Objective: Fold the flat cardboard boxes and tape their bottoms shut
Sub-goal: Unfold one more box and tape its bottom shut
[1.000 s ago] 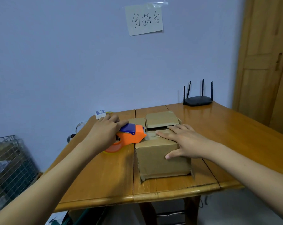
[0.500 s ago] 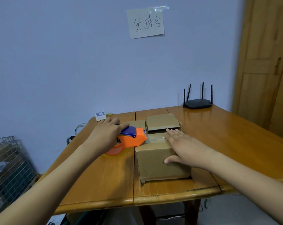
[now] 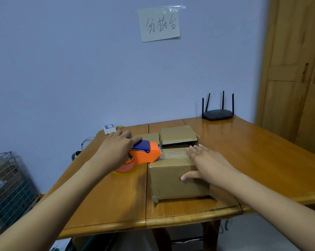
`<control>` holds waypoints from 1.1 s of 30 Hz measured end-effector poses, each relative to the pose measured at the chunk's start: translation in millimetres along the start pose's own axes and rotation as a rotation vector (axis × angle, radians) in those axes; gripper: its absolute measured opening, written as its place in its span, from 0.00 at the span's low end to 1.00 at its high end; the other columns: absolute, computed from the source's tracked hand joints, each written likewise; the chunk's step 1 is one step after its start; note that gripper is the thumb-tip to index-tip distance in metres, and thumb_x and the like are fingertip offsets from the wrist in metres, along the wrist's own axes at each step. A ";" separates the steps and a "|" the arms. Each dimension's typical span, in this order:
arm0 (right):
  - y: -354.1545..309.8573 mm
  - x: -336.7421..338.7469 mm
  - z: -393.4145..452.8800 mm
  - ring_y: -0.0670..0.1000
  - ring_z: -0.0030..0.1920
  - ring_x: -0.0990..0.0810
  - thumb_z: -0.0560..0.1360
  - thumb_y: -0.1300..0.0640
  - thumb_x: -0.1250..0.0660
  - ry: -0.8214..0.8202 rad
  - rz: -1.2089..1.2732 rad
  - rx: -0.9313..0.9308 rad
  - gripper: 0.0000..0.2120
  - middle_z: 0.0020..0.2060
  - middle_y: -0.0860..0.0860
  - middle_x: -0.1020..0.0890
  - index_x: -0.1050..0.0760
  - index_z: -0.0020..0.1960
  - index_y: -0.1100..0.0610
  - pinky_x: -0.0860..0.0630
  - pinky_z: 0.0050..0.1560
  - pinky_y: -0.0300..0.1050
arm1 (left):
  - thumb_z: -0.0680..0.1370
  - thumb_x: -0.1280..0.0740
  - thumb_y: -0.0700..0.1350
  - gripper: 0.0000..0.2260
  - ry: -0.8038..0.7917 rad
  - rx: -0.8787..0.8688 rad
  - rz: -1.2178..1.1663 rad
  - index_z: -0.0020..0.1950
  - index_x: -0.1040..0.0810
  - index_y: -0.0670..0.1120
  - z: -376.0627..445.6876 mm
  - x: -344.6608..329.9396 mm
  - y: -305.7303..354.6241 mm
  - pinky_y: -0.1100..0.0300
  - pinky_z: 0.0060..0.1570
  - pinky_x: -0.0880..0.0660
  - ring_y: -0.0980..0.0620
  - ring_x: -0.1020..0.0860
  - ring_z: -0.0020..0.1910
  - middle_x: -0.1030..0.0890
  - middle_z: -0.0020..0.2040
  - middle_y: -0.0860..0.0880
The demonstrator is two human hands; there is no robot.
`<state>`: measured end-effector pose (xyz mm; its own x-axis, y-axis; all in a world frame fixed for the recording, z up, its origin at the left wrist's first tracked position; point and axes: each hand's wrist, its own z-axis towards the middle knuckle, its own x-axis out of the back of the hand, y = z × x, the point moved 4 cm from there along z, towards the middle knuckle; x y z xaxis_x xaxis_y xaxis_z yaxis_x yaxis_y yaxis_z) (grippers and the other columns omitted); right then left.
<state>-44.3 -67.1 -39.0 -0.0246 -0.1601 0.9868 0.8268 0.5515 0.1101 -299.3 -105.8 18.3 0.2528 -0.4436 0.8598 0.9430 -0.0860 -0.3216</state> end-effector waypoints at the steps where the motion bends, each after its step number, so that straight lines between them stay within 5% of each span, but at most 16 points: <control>1: 1.4 -0.2 -0.4 0.53 0.80 0.48 0.71 0.26 0.42 0.006 0.031 -0.002 0.51 0.80 0.53 0.46 0.51 0.82 0.56 0.42 0.76 0.48 | 0.79 0.35 0.44 0.26 0.001 -0.003 0.003 0.76 0.36 0.56 1.1 0.2 0.1 0.54 0.58 0.29 0.47 0.29 0.61 0.26 0.63 0.48; 11: -4.3 8.6 3.9 0.56 0.79 0.46 0.72 0.25 0.44 0.040 -0.006 0.041 0.50 0.79 0.57 0.43 0.46 0.80 0.60 0.55 0.79 0.55 | 0.79 0.37 0.43 0.26 -0.018 0.005 0.028 0.76 0.37 0.56 2.7 2.7 0.8 0.53 0.60 0.31 0.46 0.31 0.63 0.27 0.64 0.48; 15: -31.9 17.3 20.2 0.59 0.80 0.54 0.70 0.23 0.44 -0.012 0.006 0.117 0.56 0.81 0.57 0.54 0.59 0.81 0.60 0.56 0.79 0.60 | 0.79 0.38 0.42 0.26 -0.025 0.018 0.041 0.76 0.37 0.57 2.9 3.2 -1.5 0.54 0.59 0.31 0.46 0.31 0.63 0.28 0.64 0.48; 18: -47.6 14.9 41.5 0.59 0.80 0.55 0.69 0.23 0.41 -0.067 0.016 0.177 0.58 0.81 0.56 0.53 0.60 0.81 0.58 0.58 0.78 0.62 | 0.79 0.38 0.43 0.26 -0.030 0.020 0.054 0.77 0.37 0.57 1.5 5.1 -0.9 0.54 0.59 0.32 0.46 0.31 0.62 0.28 0.64 0.48; 24: -49.0 3.3 49.8 0.59 0.76 0.40 0.68 0.22 0.40 -0.059 -0.006 0.223 0.57 0.79 0.56 0.41 0.56 0.81 0.55 0.42 0.76 0.57 | 0.79 0.39 0.42 0.25 -0.005 0.005 0.024 0.75 0.36 0.56 -1.8 1.9 -2.6 0.54 0.59 0.30 0.47 0.30 0.60 0.27 0.62 0.49; 33: -43.8 4.9 48.9 0.58 0.70 0.33 0.68 0.24 0.38 -0.049 0.015 0.203 0.50 0.72 0.55 0.31 0.45 0.79 0.53 0.37 0.72 0.57 | 0.80 0.38 0.43 0.26 -0.002 -0.003 0.040 0.77 0.38 0.56 0.3 6.1 2.7 0.54 0.61 0.32 0.46 0.31 0.63 0.28 0.65 0.48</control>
<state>-108.1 -52.0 -33.2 -0.0441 -0.1136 0.9925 0.6972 0.7081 0.1120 -295.2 -108.4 22.8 0.2905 -0.4451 0.8471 0.9316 -0.0706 -0.3566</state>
